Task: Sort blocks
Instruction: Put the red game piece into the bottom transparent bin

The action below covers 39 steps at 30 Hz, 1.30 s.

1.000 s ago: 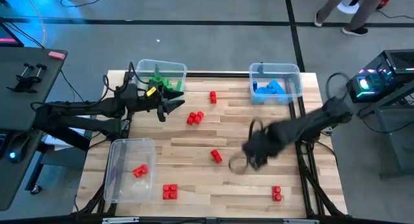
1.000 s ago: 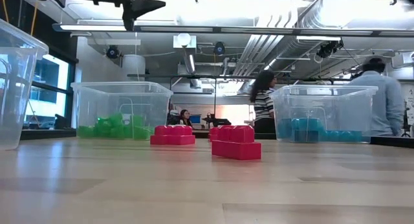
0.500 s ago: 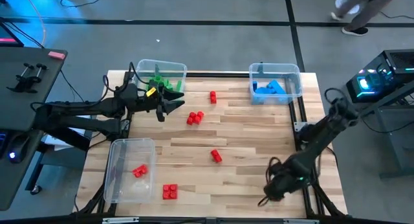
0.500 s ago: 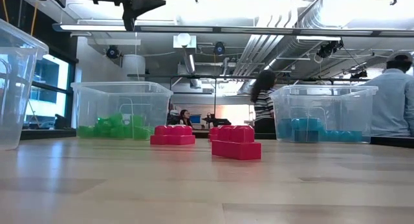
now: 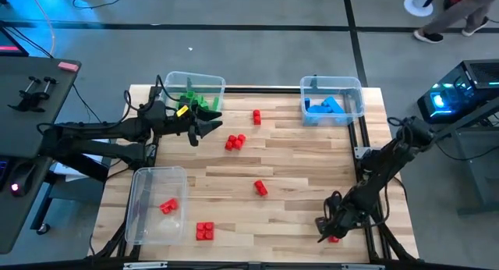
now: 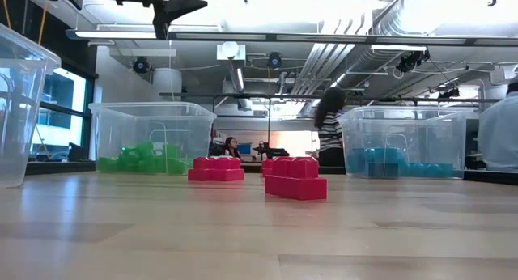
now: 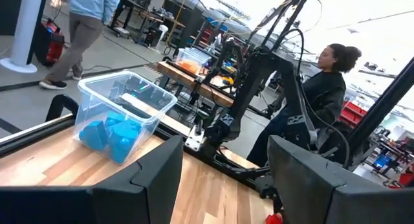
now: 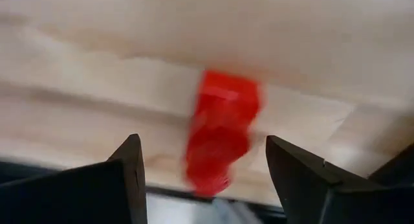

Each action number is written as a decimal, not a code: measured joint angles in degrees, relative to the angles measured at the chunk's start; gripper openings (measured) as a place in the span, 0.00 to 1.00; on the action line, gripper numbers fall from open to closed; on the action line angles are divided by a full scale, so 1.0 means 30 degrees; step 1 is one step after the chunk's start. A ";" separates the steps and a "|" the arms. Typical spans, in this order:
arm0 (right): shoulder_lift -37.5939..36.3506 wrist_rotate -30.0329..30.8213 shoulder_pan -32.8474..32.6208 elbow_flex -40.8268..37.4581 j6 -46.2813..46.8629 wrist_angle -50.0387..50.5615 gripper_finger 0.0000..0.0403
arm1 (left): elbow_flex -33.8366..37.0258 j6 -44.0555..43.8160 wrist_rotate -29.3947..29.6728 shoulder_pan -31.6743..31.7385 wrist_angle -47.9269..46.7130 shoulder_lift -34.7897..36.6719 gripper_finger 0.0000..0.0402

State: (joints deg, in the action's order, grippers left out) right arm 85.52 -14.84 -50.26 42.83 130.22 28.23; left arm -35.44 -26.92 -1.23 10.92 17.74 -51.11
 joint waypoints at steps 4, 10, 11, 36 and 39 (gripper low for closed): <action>0.0233 -0.0084 0.0008 -0.0250 0.0058 0.0550 0.49 | 0.0000 -0.0007 0.0058 0.0000 0.0000 0.0000 0.53; 0.0820 0.0132 0.0225 -0.0257 -0.0478 0.0046 0.48 | 0.0000 -0.0015 0.0084 0.0000 0.0011 0.0004 0.53; 0.1070 0.0028 0.0257 -0.0257 -0.0519 -0.0182 0.47 | 0.0000 -0.0015 0.0087 0.0000 0.0012 0.0002 0.53; -0.4876 0.8837 0.4518 0.0771 -0.9216 -0.1297 0.01 | -0.0015 0.0000 0.0124 0.0000 0.1790 0.0058 0.53; -0.7055 1.2393 0.7297 0.1079 -1.3094 -0.1327 0.02 | -0.0015 -0.0007 0.0124 0.0000 0.2085 0.0058 0.53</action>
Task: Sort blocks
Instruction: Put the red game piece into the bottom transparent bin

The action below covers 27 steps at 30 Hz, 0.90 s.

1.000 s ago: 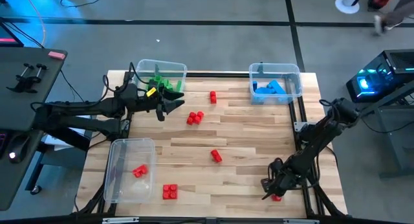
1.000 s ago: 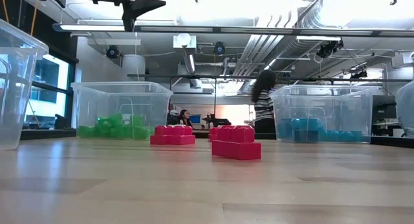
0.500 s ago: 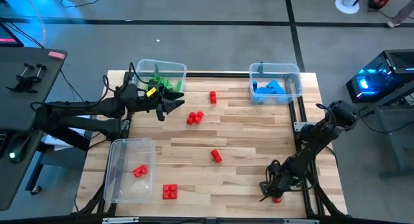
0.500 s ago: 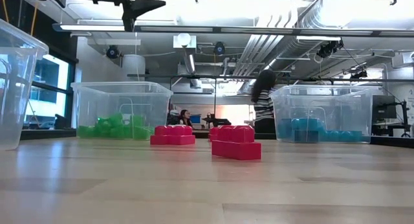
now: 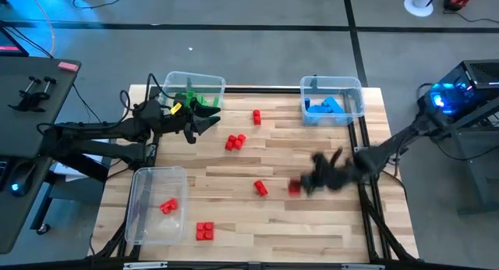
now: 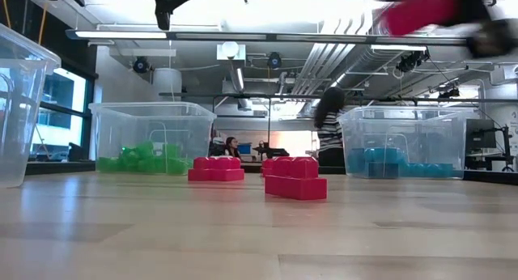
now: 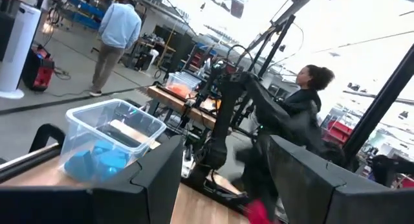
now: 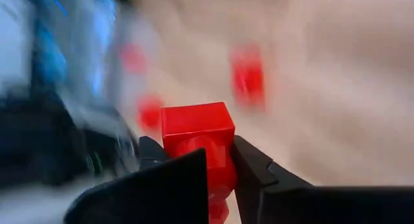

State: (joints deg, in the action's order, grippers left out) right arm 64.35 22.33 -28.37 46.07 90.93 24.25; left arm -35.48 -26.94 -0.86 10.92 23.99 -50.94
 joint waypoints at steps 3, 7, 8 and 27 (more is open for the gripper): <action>-0.1846 0.1889 0.3783 0.0019 -0.4517 0.0041 0.01 | 0.0000 -0.0311 0.0000 0.0000 -0.0042 0.0000 0.53; -0.3543 0.3785 0.9571 0.0019 -0.9816 -0.0088 0.01 | 0.0000 -0.1062 0.0007 0.0000 -0.0023 -0.0001 0.53; -0.3761 0.4180 1.0969 0.0019 -1.0760 -0.0108 0.01 | 0.0000 -0.1347 0.0004 0.0000 0.0003 -0.0004 0.53; -0.2810 0.2121 2.2212 0.0012 -1.6914 0.3738 0.35 | 0.0000 -0.2484 0.0001 -0.0022 0.0560 -0.0001 0.53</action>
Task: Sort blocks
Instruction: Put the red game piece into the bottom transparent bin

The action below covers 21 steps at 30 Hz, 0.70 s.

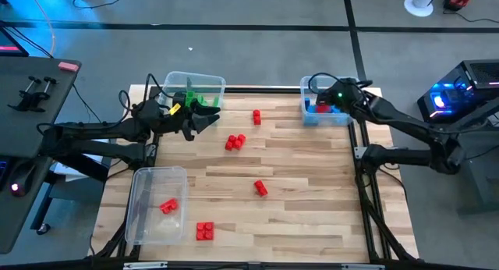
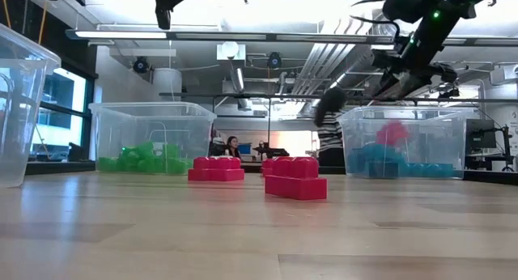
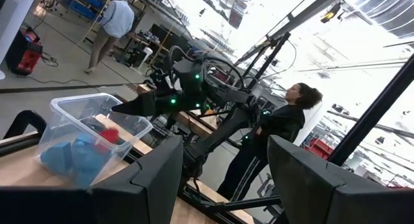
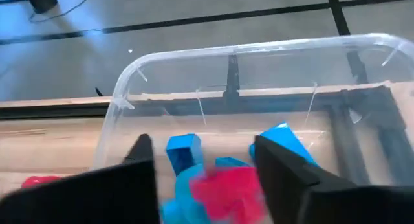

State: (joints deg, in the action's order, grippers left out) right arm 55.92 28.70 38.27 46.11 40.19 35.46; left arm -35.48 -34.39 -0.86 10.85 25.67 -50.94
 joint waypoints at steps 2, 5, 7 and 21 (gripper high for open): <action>-0.0165 -0.0015 0.0118 0.0061 -0.0163 0.0041 0.45 | 0.0000 -0.0001 -0.0001 0.0000 -0.0007 -0.0007 0.53; -0.0411 -0.0613 0.0136 0.0771 -0.0254 0.0085 0.56 | 0.0000 -0.0015 -0.0001 0.0000 -0.0010 -0.0007 0.53; -0.0644 -0.2287 0.0129 0.1482 -0.0934 -0.0561 0.60 | 0.0000 -0.0008 -0.0001 0.0000 -0.0017 -0.0007 0.53; 0.3394 -0.6393 -1.1924 0.3432 0.1969 -0.3191 0.62 | 0.0000 0.0014 -0.0007 -0.0007 -0.0043 -0.0007 0.53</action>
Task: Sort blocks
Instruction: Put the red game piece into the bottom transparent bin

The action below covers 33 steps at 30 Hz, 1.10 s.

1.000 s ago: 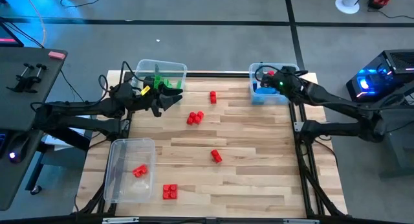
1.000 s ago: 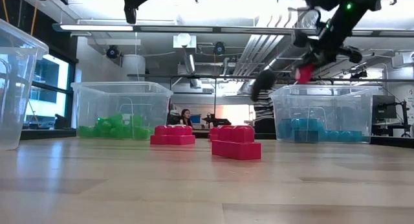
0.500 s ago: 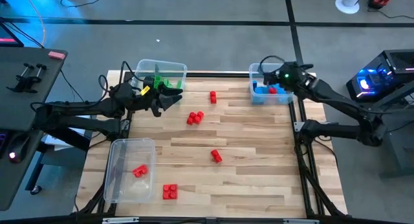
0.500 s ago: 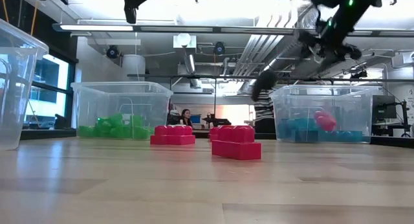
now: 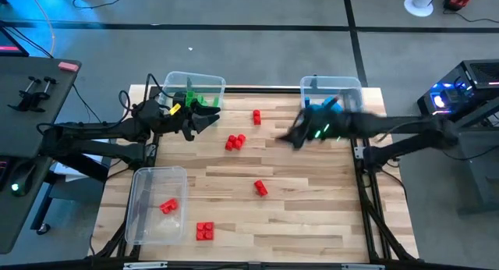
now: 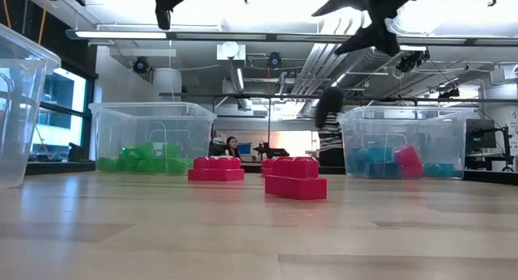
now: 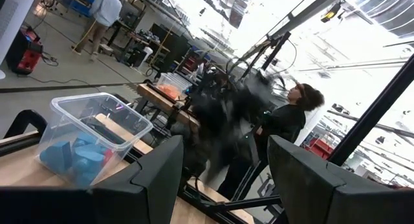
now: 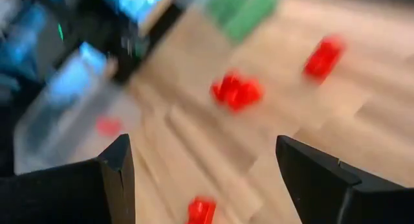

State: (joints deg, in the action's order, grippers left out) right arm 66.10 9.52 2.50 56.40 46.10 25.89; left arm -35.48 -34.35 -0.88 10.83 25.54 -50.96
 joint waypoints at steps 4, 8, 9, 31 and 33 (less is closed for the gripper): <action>0.3716 0.0838 -0.3258 0.0004 0.1406 -0.0962 0.62 | 0.0000 0.0007 -0.0001 0.0000 -0.0001 0.0000 0.53; 0.7644 0.0801 -0.4840 0.0932 0.2617 -0.0800 0.62 | 0.0000 0.0007 -0.0001 0.0000 -0.0008 0.0000 0.53; 0.8518 0.0745 -0.4992 0.1333 0.2651 -0.0673 0.62 | 0.0000 0.0006 -0.0001 0.0000 -0.0008 0.0000 0.53; 1.7420 -0.1081 -0.5535 0.8058 0.4576 0.5475 0.51 | 0.0015 -0.0250 -0.0533 0.0000 -0.0081 0.0000 0.53; 1.7424 -0.0922 -0.5600 0.8051 0.4608 0.5689 0.40 | 0.0015 -0.0513 -0.0533 0.0000 -0.0027 0.0000 0.53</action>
State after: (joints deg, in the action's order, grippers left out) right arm 118.38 6.75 -14.30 80.55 59.92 42.96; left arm -35.44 -35.89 -2.48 10.83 25.46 -50.96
